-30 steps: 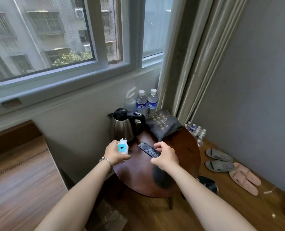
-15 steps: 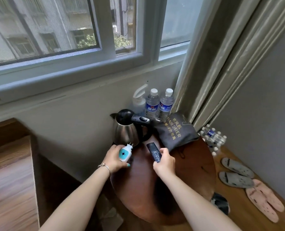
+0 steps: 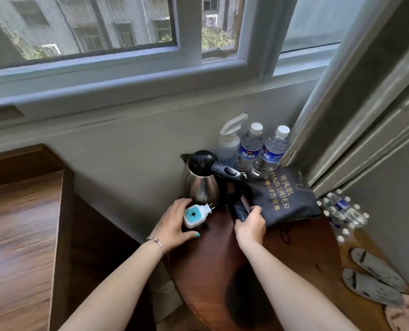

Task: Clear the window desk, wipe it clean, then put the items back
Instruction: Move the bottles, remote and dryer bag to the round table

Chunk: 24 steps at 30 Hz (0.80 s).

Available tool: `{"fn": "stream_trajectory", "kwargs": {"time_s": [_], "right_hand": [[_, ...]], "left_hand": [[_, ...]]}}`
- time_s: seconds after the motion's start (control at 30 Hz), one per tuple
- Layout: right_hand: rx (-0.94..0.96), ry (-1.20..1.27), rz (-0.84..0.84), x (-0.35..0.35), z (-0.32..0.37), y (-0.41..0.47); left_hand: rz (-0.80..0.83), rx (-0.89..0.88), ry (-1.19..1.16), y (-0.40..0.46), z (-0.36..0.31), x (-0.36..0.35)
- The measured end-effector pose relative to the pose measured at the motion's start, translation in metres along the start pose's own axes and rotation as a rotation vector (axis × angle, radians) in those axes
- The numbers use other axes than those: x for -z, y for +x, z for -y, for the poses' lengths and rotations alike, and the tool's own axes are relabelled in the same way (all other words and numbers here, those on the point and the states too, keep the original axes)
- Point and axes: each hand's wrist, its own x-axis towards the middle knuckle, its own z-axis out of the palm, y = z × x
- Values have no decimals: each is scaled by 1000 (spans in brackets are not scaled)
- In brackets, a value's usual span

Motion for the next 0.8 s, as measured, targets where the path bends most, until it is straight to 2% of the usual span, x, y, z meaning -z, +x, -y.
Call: {"fn": "stream_trajectory", "kwargs": {"time_s": [0.27, 0.53, 0.8], "right_hand": [[56, -47, -18, -6, -6, 19], [137, -68, 7, -8, -1, 42], [216, -134, 44, -9, -1, 40]], "left_hand": [[-167, 83, 0, -9, -1, -10], [-213, 179, 73, -18, -8, -12], [-186, 205, 102, -34, -8, 2]]}}
